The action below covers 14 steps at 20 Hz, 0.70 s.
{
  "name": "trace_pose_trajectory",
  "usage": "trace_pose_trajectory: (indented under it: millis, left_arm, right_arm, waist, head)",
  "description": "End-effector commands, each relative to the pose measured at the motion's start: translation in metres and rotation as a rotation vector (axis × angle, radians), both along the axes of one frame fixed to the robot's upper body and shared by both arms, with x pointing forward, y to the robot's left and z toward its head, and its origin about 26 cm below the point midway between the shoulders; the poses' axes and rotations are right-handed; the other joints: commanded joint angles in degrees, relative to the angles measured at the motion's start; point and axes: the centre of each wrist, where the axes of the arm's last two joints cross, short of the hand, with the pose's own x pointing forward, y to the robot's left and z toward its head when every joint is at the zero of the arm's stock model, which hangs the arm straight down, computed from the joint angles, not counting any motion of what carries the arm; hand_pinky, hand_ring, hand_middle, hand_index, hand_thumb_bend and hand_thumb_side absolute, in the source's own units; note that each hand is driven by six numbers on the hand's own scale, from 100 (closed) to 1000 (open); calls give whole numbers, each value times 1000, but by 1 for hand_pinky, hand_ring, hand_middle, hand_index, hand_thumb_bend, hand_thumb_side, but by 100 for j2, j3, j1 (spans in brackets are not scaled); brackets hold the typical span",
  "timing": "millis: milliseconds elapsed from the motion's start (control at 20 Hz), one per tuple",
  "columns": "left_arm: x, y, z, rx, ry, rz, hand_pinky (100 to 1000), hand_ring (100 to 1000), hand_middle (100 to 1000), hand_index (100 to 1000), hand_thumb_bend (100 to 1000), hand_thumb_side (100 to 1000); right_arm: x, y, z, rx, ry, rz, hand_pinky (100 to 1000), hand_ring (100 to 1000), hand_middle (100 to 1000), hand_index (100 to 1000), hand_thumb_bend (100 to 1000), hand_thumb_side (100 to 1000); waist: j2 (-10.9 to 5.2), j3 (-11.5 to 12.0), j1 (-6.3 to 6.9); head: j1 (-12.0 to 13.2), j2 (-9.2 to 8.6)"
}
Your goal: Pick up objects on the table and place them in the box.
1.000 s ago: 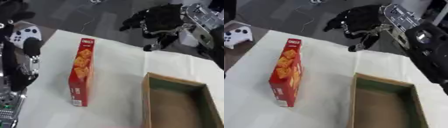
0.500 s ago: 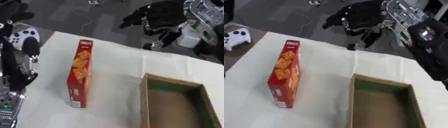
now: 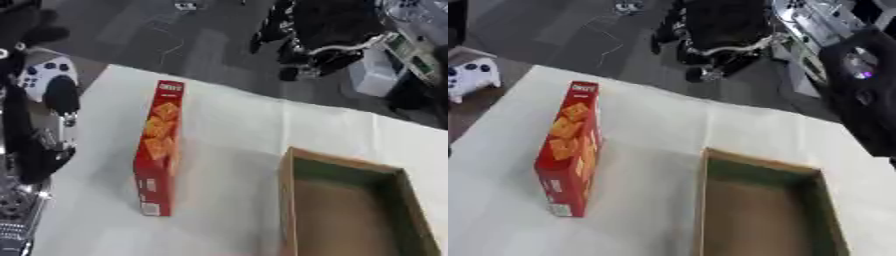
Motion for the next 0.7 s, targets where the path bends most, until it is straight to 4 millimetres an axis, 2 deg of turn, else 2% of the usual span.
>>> trace_pose_trajectory:
  millis: [50,100,150,200,250,300,350,400,450,500,550,700]
  left_arm:
    - [-2,3,7,0,-21,5,809,733,762,906,201,751]
    - [-2,3,7,-1,-21,6,809,733,762,906,201,751]
    - [-2,3,7,-1,-21,7,809,733,762,905,201,751]
    - [-2,3,7,-1,-21,7,809,733,762,905,201,752]
    - [-2,3,7,-1,-21,8,808,732,761,905,201,752]
    - [-2,3,6,-1,-21,8,808,732,761,905,201,752]
    - [-2,3,6,-2,-20,9,809,732,761,905,200,752]
    - [-2,3,6,-2,-20,10,809,732,761,906,200,753]
    - [-2,3,6,-2,-20,10,809,722,761,906,200,753]
    - [-2,3,6,-2,-20,10,809,722,761,906,200,753]
    - [-2,3,6,-3,-20,11,808,721,760,906,201,753]
    - [-2,3,6,-4,-20,13,808,720,760,907,201,753]
  right_arm:
    - [-4,-9,15,13,-90,34,508,558,624,235,381,100]
    - [-2,-11,15,14,-99,38,519,571,635,239,388,100]
    - [1,-13,13,12,-107,35,591,686,735,329,332,149]
    - [3,-15,12,9,-112,32,586,676,728,314,340,127]
    - [6,-17,10,3,-113,22,666,792,834,737,262,389]
    - [9,-19,8,-2,-113,12,688,818,872,952,257,433]
    - [12,-21,5,-11,-110,-5,762,885,966,1000,247,517]
    - [15,-23,3,-19,-107,-21,779,902,988,1000,245,533]
    - [18,-25,1,-28,-102,-37,845,960,1000,1000,245,569]
    - [20,-26,-1,-35,-97,-52,838,952,1000,1000,245,566]
    - [22,-27,-3,-43,-94,-65,964,1000,1000,1000,267,561]
    - [25,-28,-5,-67,-89,-105,1000,1000,1000,1000,297,533]
  waist:
    - [-102,-22,66]
    - [-103,-22,64]
    - [-103,-24,62]
    - [-104,-24,61]
    - [-103,-25,60]
    - [-103,-25,60]
    - [-101,-24,60]
    - [-100,-22,61]
    - [-98,-20,61]
    - [-97,-17,61]
    - [-97,-16,60]
    - [-96,-15,57]
  head:
    - [-43,-96]
    - [-42,-98]
    - [-38,-100]
    - [-37,-100]
    - [-38,-99]
    - [-39,-98]
    - [-37,-98]
    - [-38,-97]
    - [-39,-96]
    - [-40,-94]
    - [-38,-91]
    - [-32,-81]
